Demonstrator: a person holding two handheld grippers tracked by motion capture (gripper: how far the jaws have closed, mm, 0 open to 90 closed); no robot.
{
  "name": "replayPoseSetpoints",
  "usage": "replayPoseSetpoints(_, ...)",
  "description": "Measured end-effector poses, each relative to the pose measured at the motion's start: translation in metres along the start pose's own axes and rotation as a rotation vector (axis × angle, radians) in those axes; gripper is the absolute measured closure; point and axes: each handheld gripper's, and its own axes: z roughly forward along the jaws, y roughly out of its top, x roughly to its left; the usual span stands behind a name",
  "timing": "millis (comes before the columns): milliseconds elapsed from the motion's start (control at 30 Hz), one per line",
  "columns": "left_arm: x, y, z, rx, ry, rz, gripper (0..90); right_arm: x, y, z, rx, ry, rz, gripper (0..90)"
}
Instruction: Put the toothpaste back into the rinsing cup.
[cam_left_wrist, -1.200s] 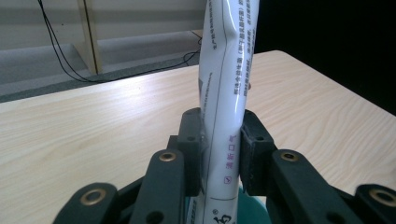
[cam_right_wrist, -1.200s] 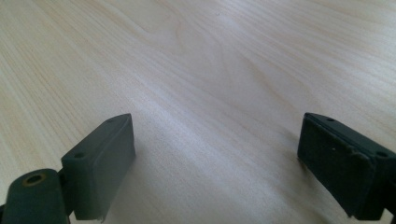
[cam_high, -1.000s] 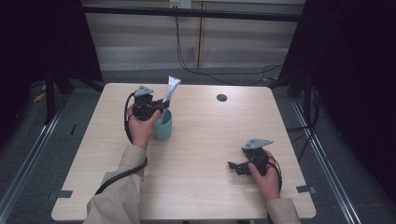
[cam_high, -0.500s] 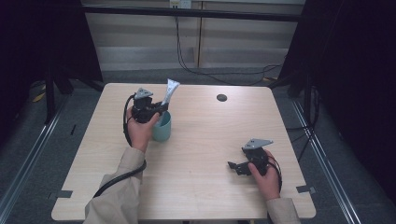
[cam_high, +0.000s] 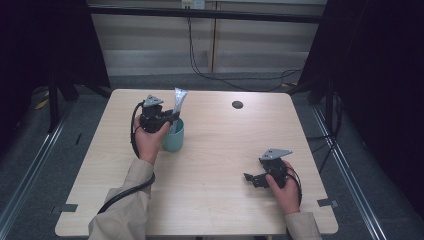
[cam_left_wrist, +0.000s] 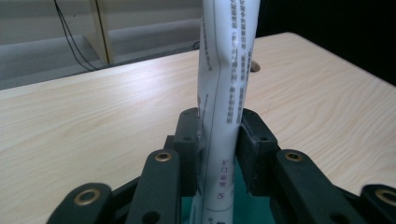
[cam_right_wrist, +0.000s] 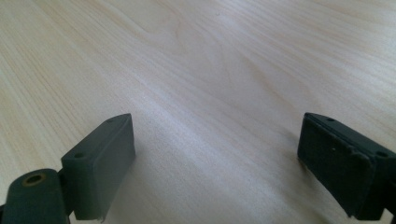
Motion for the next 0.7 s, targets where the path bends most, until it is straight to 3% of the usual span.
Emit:
replayPoseSetpoints(200,0.002,-0.008,-0.004,0.000,-0.013,-0.020,73.4,0.000,0.000,0.000,0.000,0.000,0.000,10.5)
replayPoseSetpoints(467,0.001,-0.009,-0.010,0.015,-0.006,-0.010,74.0,0.000,0.000,0.000,0.002,0.000,0.003,10.5)
replayPoseSetpoints(700,0.003,-0.009,-0.012,0.017,-0.001,-0.038,74.5,0.000,0.000,0.000,0.000,0.000,0.000,10.5)
